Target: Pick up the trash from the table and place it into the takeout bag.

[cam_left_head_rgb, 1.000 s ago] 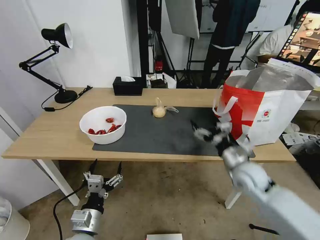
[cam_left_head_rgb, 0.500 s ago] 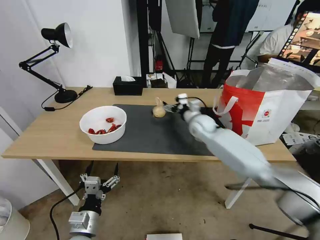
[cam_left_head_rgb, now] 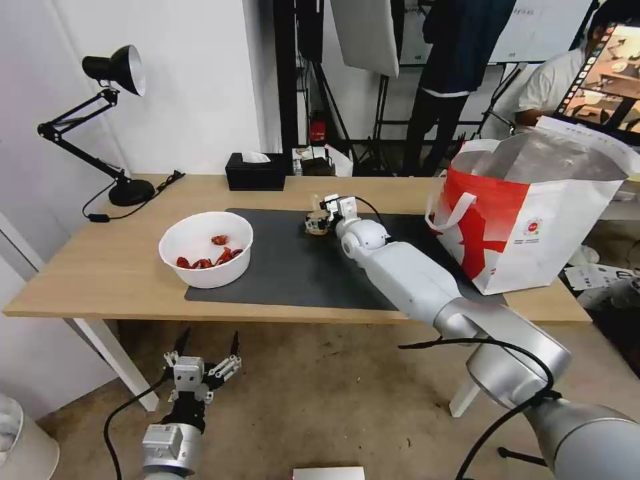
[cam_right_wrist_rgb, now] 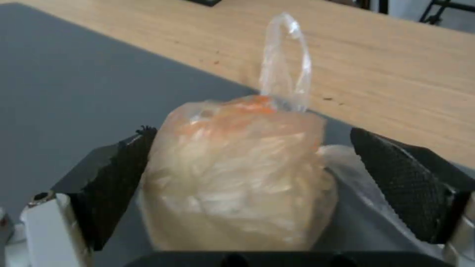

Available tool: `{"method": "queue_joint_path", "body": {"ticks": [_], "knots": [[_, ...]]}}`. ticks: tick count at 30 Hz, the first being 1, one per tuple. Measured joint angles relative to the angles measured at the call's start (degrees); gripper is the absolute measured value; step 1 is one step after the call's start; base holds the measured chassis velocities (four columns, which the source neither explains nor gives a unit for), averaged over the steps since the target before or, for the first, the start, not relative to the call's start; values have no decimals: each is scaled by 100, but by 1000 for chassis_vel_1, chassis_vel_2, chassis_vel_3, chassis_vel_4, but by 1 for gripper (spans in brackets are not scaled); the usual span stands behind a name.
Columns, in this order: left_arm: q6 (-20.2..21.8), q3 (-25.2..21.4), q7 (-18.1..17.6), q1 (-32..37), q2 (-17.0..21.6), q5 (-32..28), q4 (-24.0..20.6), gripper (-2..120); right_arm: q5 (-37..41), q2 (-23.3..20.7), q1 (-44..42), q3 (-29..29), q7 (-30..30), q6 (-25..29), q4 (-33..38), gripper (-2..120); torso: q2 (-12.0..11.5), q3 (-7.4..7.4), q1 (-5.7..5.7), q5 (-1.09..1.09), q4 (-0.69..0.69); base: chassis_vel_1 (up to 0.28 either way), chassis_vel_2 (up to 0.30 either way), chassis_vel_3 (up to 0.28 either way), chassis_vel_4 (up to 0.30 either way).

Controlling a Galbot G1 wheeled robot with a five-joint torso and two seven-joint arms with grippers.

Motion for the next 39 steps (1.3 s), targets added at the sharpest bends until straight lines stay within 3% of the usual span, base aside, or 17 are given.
{"method": "queue_joint_path", "body": {"ticks": [5, 11, 14, 17, 21, 23, 26, 29, 34, 37, 38, 39], "knots": [[-12, -14, -4, 21, 7, -7, -26, 100, -18, 48, 0, -13, -47, -75, 8, 94, 0, 0, 0, 0, 0, 0, 0, 0, 0], [-27, -3, -82, 75, -5, -159, -225, 100, -55, 110, -28, -36, 305, -620, 197, 70, 1, -1, 0, 0, 1, 0, 0, 0, 0], [-26, -2, -82, 76, -5, -163, -238, 100, -52, 110, -30, -37, 335, -672, 219, 67, 1, -1, 0, 0, 1, 0, 0, 0, 0], [-25, -1, -85, 70, 7, -174, -242, 100, 12, 37, -34, -65, 508, -851, 349, 45, 1, -1, 0, 0, 1, 0, 0, 0, 0], [-26, 7, -84, 69, 4, -174, -212, 100, 160, -82, -39, -118, 607, -907, 521, 37, 1, -1, 0, 0, 0, 0, 0, 0, 0], [-26, 18, -84, 66, 1, -169, -205, 100, 260, -187, -74, -140, 672, -915, 700, 26, 1, -1, 0, 0, 1, 0, 0, 0, 0], [-26, 18, -83, 62, 3, -152, -199, 100, 321, -289, -128, -141, 762, -892, 910, 19, 1, -1, 0, 1, 1, 0, 0, 0, 0], [-26, 9, -81, 68, 21, -134, -204, 100, 532, -691, -241, -203, 1005, -878, 1678, 11, 1, 0, 0, 1, 2, 0, 0, 0, 0], [-26, -2, -82, 116, -6, -100, -255, 100, 611, -1215, -398, -229, 1385, -874, 2648, 9, 1, 0, 0, 1, -2, 0, 0, 0, 0], [-26, 5, -84, 165, -55, -30, -321, 100, 174, -1805, -615, -224, 1635, -562, 3714, 9, 1, -1, 0, 3, 3, 0, 0, 0, 0], [-26, 5, -84, 165, -55, -30, -321, 100, 174, -1805, -615, -224, 1635, -562, 3714, 9, 1, -1, 0, 3, 3, 0, 0, 0, 0], [-25, 25, -84, 188, -82, 5, -361, 100, -211, -2196, -771, -91, 1781, -266, 4278, 9, 1, 0, 0, 3, 2, 0, 0, 0, 0]]}}
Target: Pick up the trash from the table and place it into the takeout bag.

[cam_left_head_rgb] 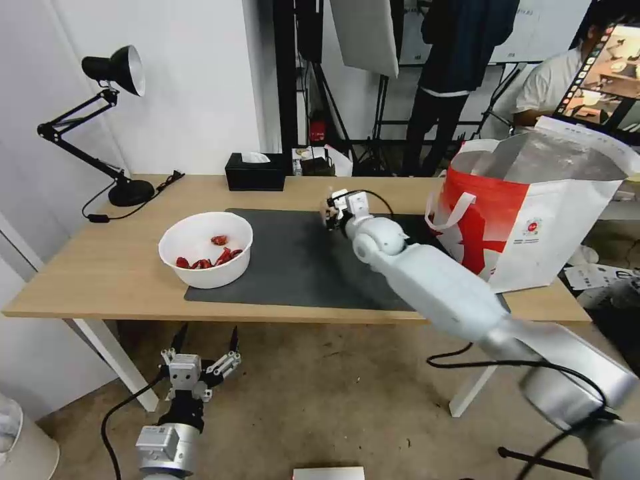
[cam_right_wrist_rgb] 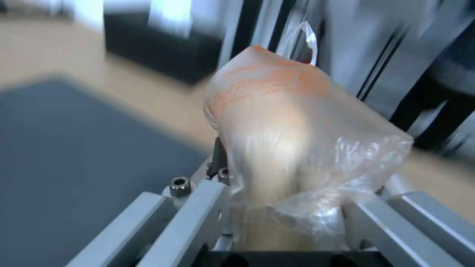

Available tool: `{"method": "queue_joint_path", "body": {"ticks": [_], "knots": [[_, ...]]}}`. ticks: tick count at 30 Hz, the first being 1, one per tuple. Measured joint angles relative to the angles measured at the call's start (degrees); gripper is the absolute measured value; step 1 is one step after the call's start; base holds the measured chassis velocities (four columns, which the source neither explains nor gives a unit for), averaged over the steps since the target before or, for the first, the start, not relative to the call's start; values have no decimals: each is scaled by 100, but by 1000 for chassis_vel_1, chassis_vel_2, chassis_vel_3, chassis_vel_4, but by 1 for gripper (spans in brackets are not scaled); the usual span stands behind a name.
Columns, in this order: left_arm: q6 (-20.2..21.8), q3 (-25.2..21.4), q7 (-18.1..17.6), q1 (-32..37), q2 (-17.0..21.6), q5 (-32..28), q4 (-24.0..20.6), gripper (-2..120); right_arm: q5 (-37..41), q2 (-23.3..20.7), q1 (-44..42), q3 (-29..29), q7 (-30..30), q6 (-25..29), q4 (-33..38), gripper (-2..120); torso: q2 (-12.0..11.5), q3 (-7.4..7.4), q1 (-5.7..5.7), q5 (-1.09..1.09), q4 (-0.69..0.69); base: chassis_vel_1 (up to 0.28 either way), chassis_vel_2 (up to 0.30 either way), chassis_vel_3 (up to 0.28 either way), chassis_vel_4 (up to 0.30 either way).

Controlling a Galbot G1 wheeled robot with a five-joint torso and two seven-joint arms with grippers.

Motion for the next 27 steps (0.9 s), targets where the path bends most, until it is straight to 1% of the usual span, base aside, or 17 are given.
{"method": "queue_joint_path", "body": {"ticks": [1, 2, 4, 5, 6, 8, 9, 12, 13, 16, 17, 19, 24, 27], "knots": [[0, 12, -2, 15, -12, 14, -29, 100, -249, -291, -120, 176, 150, 149, 357, 9, 0, 0, 0, -1, -1, 0, 0, 0, 0], [0, 12, -2, 15, -12, 14, -29, 100, -249, -291, -120, 176, 150, 149, 357, 9, 0, 0, 0, -1, -1, 0, 0, 0, 0], [0, 39, -2, 65, -19, 50, -126, 100, -725, -785, -371, 647, 350, 319, 897, 9, 0, 0, 0, 0, -3, 0, 0, 0, 0], [0, 39, -2, 65, -19, 50, -126, 100, -725, -785, -371, 647, 350, 319, 897, 9, 0, 0, 0, 0, -3, 0, 0, 0, 0], [-1, 58, 2, 96, -20, 69, -220, 100, -958, -1028, -501, 888, 517, 371, 1109, 8, 0, 0, 0, 1, -4, 0, 0, 0, 0], [-1, 102, 49, 163, -46, 105, -376, 100, -1159, -1423, -658, 1232, 979, 377, 1408, 8, 0, -1, 0, 2, -4, 0, 0, 0, 0], [-1, 102, 49, 163, -46, 105, -376, 100, -1159, -1423, -658, 1232, 979, 377, 1408, 8, 0, -1, 0, 2, -4, 0, 0, 0, 0], [-11, 162, 106, 236, -126, 157, -489, 100, -1218, -1966, -734, 1594, 1526, 275, 1598, 8, 1, -1, 0, 0, -3, 0, 0, 0, 0], [-11, 162, 106, 236, -126, 157, -489, 100, -1218, -1966, -734, 1594, 1526, 275, 1598, 8, 1, -1, 0, 0, -3, 0, 0, 0, 0], [-56, 197, 170, 250, -191, 220, -499, 100, -790, -2304, -764, 1799, 1969, 117, 1659, 8, 0, 0, -1, -1, -3, 0, 0, 0, 0], [-56, 197, 170, 250, -191, 220, -499, 100, -790, -2304, -764, 1799, 1969, 117, 1659, 8, 0, 0, -1, -1, -3, 0, 0, 0, 0], [-102, 223, 203, 280, -218, 268, -481, 100, -502, -2389, -808, 1872, 2118, 88, 1659, 8, 1, 0, -1, -1, -3, 0, 0, 0, 0], [-162, 215, 226, 329, -230, 361, -483, 100, -175, -2432, -839, 1891, 2198, 101, 1555, 8, 0, 0, -1, -1, -1, 0, 0, 0, 0], [-206, 154, 226, 340, -183, 401, -475, 100, 292, -2470, -833, 1845, 2164, 182, 1326, 8, 0, 0, 0, -1, -1, 0, 0, 0, 0]]}}
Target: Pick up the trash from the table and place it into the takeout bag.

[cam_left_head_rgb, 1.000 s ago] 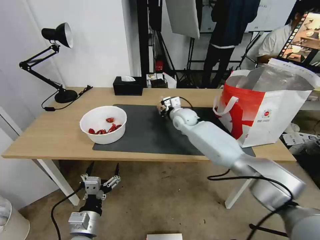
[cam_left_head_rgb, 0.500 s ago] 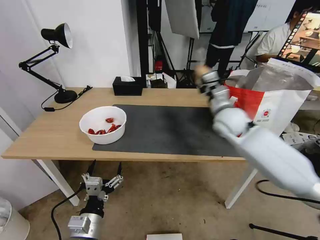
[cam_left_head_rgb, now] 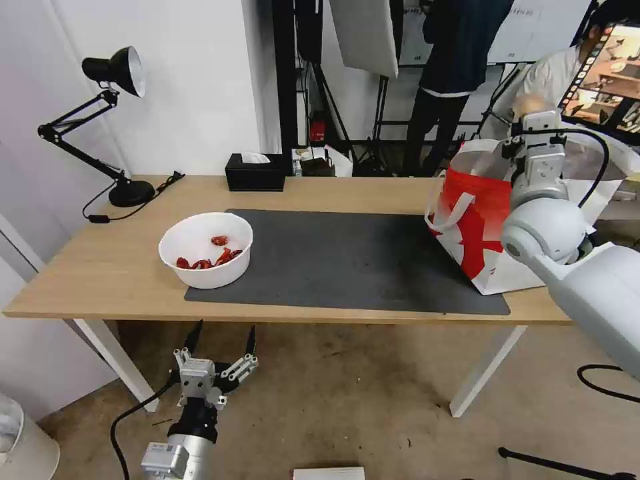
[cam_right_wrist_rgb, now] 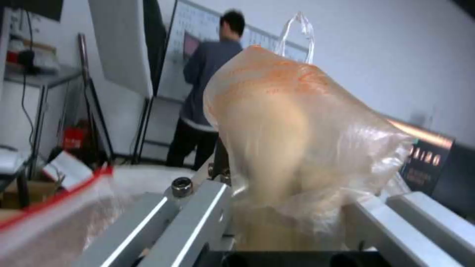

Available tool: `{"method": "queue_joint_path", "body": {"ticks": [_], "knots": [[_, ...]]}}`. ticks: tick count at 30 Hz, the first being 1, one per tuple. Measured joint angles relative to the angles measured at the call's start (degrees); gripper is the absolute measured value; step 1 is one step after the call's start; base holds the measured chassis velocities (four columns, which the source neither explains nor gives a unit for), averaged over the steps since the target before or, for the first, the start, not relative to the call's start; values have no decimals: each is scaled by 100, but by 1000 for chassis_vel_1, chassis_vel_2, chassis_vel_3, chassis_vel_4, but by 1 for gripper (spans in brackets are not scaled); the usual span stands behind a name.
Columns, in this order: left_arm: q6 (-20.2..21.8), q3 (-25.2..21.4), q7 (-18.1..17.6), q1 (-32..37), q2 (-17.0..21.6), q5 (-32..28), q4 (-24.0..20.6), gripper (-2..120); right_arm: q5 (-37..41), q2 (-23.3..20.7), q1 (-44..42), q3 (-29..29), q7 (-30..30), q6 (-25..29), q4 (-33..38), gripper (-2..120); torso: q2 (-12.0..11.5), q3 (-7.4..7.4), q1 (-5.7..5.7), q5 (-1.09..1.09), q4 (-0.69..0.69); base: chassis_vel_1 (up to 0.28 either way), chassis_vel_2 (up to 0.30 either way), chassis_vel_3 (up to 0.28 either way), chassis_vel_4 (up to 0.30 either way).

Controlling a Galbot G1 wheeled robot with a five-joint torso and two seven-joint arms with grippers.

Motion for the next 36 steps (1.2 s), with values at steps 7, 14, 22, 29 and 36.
{"method": "queue_joint_path", "body": {"ticks": [7, 14, 22, 29, 36], "knots": [[-3, 15, 3, 20, 10, 12, 46, 100, 1365, -46, 122, 21, -214, 118, -40, 29, 0, 0, 0, -2, 0, 0, 0, 0, 0], [-3, 18, 4, 20, 20, 21, 93, 100, 1632, -80, 273, 11, -189, 145, -34, 54, 0, 0, 0, -2, 0, 0, 0, 0, 0], [1, -2, -4, -25, 129, -5, 121, 100, 1604, -79, 232, 5, -144, 141, -34, 84, 0, 0, 0, -1, 0, 0, 0, 0, 0], [17, 35, -8, -89, 132, -19, 162, 100, 1595, -77, 207, 0, -151, 138, -66, 100, -1, 0, 0, 0, -1, 0, 0, 0, 0], [23, 33, -11, -102, 148, -25, 159, 100, 1591, -71, 189, -7, -154, 133, -5, 100, 0, 0, 0, -2, 0, 0, 0, 0, 0]]}}
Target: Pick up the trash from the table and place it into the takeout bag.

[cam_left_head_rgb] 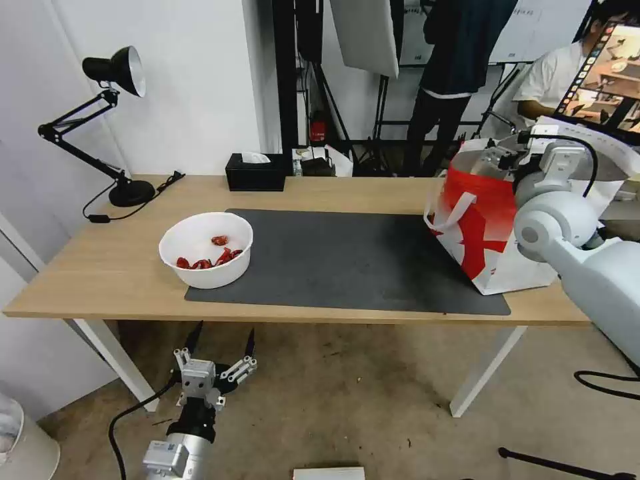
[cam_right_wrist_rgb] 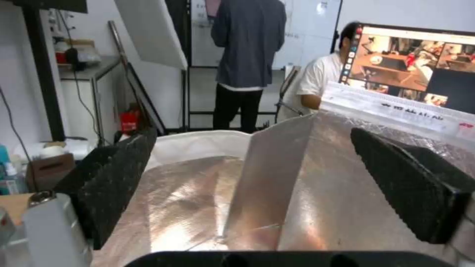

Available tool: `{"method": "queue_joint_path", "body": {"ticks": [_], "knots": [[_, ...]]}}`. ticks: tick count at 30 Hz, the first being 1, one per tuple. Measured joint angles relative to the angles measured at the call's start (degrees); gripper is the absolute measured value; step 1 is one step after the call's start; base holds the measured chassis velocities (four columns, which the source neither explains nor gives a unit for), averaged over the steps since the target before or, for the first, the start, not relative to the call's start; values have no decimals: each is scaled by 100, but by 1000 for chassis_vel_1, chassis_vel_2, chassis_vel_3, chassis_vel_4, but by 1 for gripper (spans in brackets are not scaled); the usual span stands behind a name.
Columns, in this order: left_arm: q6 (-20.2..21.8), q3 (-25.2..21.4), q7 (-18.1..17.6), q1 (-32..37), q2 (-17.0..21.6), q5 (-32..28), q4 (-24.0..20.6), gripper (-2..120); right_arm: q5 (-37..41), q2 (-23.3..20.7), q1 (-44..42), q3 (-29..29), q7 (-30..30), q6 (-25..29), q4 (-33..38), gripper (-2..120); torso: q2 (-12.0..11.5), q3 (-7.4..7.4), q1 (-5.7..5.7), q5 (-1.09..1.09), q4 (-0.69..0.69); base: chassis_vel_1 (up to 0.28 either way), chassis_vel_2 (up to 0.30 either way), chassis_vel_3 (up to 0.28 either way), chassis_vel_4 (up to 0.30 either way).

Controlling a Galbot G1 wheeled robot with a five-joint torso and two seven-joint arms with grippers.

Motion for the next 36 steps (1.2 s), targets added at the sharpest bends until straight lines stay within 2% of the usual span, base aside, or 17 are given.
{"method": "queue_joint_path", "body": {"ticks": [5, 7, 8, 9, 11, 12, 13, 14, 16, 17, 21, 22, 24, 25, 27, 32, 36], "knots": [[2, -36, -15, 5, -18, -4, -146, 100, 309, -59, -317, 261, -567, 484, 487, 100, 0, 0, 1, 1, 1, 0, 0, 0, 0], [2, -62, -24, 2, -25, -5, -223, 100, 372, -166, -691, 623, -901, 744, 937, 100, 0, 0, 1, -1, 3, 0, 0, 0, 0], [2, -92, -24, 5, -47, -2, -256, 100, 343, -238, -1018, 820, -1050, 859, 1244, 100, 0, -1, 0, -5, -2, 0, 0, 0, 0], [2, -92, -24, 5, -47, -2, -256, 100, 343, -238, -1018, 820, -1050, 859, 1244, 100, 0, -1, 0, -5, -2, 0, 0, 0, 0], [-37, -234, -25, 167, -220, 64, -371, 100, 167, -243, -1567, 937, -1265, 1051, 1694, 100, 0, -1, 0, 1, -6, 0, 0, 0, 0], [-78, -312, -26, 271, -337, 117, -440, 100, 37, -191, -1902, 1005, -1436, 1155, 1924, 100, 0, 0, 0, 2, 3, 0, 0, 0, 0], [-78, -312, -26, 271, -337, 117, -440, 100, 37, -191, -1902, 1005, -1436, 1155, 1924, 100, 0, 0, 0, 2, 3, 0, 0, 0, 0], [-86, -340, -29, 296, -388, 141, -478, 100, -111, -152, -2330, 1180, -1609, 1283, 2164, 100, 0, 0, 0, 3, 10, 0, 0, 0, 0], [-86, -346, -32, 291, -441, 173, -504, 100, -660, 3, -3410, 1665, -2015, 1651, 2543, 100, 0, -1, 0, -2, 2, 0, 0, 0, 0], [-86, -346, -32, 291, -441, 173, -504, 100, -660, 3, -3410, 1665, -2015, 1651, 2543, 100, 0, -1, 0, -2, 2, 0, 0, 0, 0], [-126, -318, -35, 286, -487, 231, -376, 100, -1960, 553, -5396, 2192, -2729, 2729, 2472, 100, 0, -2, -1, 1, -3, 0, 0, 0, 0], [-126, -318, -35, 286, -487, 231, -376, 100, -1960, 553, -5396, 2192, -2729, 2729, 2472, 100, 0, -2, -1, 1, -3, 0, 0, 0, 0], [-156, -324, -40, 288, -488, 236, -294, 100, -2526, 940, -6149, 2308, -2884, 3263, 2225, 100, 0, 0, 0, 0, -1, 0, 0, 0, 0], [-156, -324, -40, 288, -488, 236, -294, 100, -2526, 940, -6149, 2308, -2884, 3263, 2225, 100, 0, 0, 0, 0, -1, 0, 0, 0, 0], [-156, -327, -37, 284, -500, 245, -220, 100, -2882, 1261, -6633, 2343, -2909, 3598, 2023, 100, 0, -1, -1, 0, -1, 0, 0, 0, 0], [-147, -288, -24, 276, -537, 323, -77, 100, -3211, 1648, -7188, 2356, -2945, 3792, 1819, 100, 0, -1, -1, 0, -1, 0, 0, 0, 0], [-144, -245, -15, 266, -545, 343, -24, 100, -3273, 1683, -7249, 2330, -2953, 3791, 1815, 100, 0, 0, -1, 0, 0, 0, 0, 0, 0]]}}
